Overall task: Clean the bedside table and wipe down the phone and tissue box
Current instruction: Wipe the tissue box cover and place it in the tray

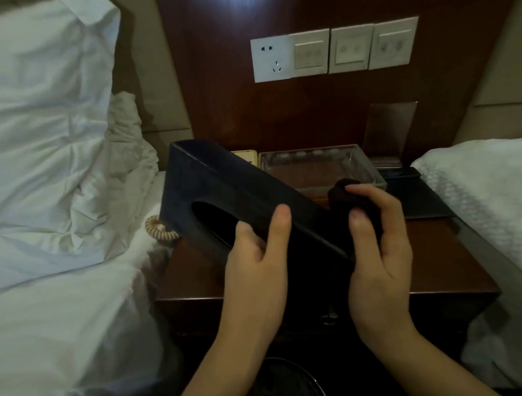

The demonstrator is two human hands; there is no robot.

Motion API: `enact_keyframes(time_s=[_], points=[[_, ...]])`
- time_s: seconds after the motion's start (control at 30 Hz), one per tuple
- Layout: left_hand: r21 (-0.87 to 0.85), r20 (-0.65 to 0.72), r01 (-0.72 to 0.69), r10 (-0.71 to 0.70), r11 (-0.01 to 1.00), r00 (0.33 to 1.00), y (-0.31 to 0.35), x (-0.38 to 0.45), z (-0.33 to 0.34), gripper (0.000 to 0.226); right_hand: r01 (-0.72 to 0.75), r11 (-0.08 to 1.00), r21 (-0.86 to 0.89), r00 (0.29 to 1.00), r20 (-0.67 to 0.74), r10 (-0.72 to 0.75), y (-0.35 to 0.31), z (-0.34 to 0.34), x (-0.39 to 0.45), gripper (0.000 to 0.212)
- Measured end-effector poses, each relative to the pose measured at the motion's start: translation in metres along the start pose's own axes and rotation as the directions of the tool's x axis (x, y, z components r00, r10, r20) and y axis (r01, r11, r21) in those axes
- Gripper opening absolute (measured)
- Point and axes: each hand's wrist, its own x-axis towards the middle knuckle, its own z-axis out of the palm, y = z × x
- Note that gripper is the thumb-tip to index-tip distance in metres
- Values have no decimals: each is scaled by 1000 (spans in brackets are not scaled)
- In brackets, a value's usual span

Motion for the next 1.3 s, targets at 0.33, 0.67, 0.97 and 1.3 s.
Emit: enact_keyframes(time_s=[0.33, 0.67, 0.97, 1.3], points=[[119, 85, 46, -56, 992, 995, 6, -12, 5, 45, -140, 982, 123, 979, 168, 119, -11, -13, 35, 26], [-11, -125, -4, 3, 1000, 992, 2, 6, -6, 77, -37, 994, 102, 941, 338, 1, 3, -13, -29, 29], [98, -78, -22, 30, 995, 997, 2, -3, 7, 92, -82, 988, 131, 959, 280, 42, -8, -6, 27, 20], [36, -146, -114, 118, 993, 982, -2, -2, 5, 61, 67, 994, 83, 931, 352, -92, -16, -5, 13, 23]])
